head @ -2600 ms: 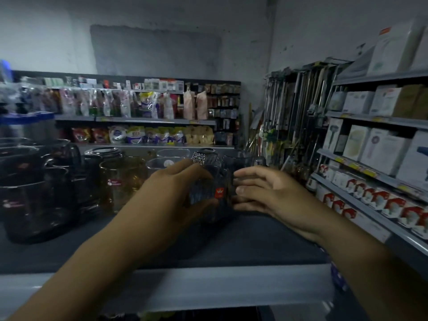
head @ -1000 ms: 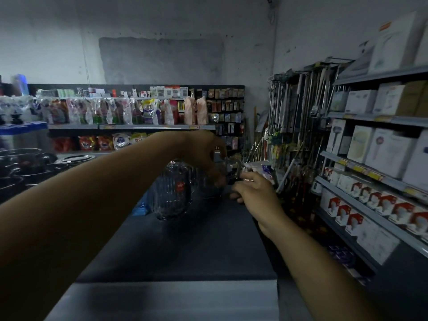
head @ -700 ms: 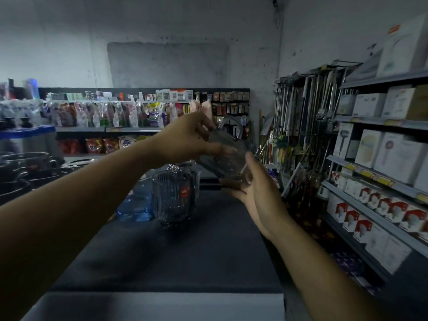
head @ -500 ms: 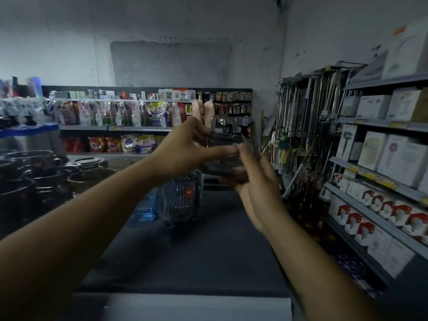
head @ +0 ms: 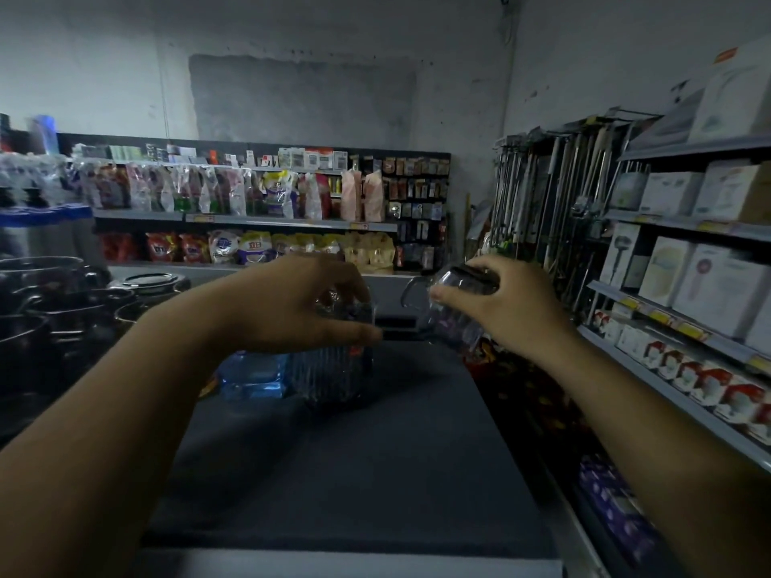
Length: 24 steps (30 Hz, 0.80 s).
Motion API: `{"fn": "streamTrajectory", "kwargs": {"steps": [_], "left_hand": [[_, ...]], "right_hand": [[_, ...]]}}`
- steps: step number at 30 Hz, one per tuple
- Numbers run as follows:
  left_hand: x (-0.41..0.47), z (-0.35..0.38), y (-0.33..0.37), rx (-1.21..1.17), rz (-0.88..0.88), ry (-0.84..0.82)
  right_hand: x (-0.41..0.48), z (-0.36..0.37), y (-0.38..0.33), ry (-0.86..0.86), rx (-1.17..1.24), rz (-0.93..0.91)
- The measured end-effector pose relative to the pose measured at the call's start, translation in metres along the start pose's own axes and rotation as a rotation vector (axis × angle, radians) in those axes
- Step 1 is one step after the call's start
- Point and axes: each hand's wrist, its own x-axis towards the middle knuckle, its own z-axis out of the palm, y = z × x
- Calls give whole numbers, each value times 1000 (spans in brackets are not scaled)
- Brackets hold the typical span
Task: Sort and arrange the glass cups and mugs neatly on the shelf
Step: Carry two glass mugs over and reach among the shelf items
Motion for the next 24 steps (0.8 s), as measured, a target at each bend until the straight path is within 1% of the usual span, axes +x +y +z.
{"fn": "streamTrajectory", "kwargs": {"steps": [3,7,10,12,14,15,18,20,22,24], "left_hand": [[-2,0,-2,31,-32,-61],[-2,1,2,32,-46,-98],[-2,1,5,72,-71,-130],[-3,1,6,72,-82,-143],[-4,1,6,57,-98,-157],[-4,1,6,51,-103,-163],[-5,-1,2,35,-119,-182],[-6,-2,-1,30,-144,-187],[-6,-2,-3,13,-159,-184],[-5,-2,-4,-3,-156,-175]], "right_hand": [[3,7,-9,-71,-132,8],[3,23,-30,-158,-354,-5],[4,35,-40,-154,-418,-42],[5,45,-39,-166,-423,-15],[4,51,-32,-214,-386,62],[1,53,-28,-251,-326,106],[-14,51,-16,-345,-2,237],[-25,52,-9,-291,120,255],[-31,56,-5,-187,124,216],[-33,59,-5,-142,91,175]]}}
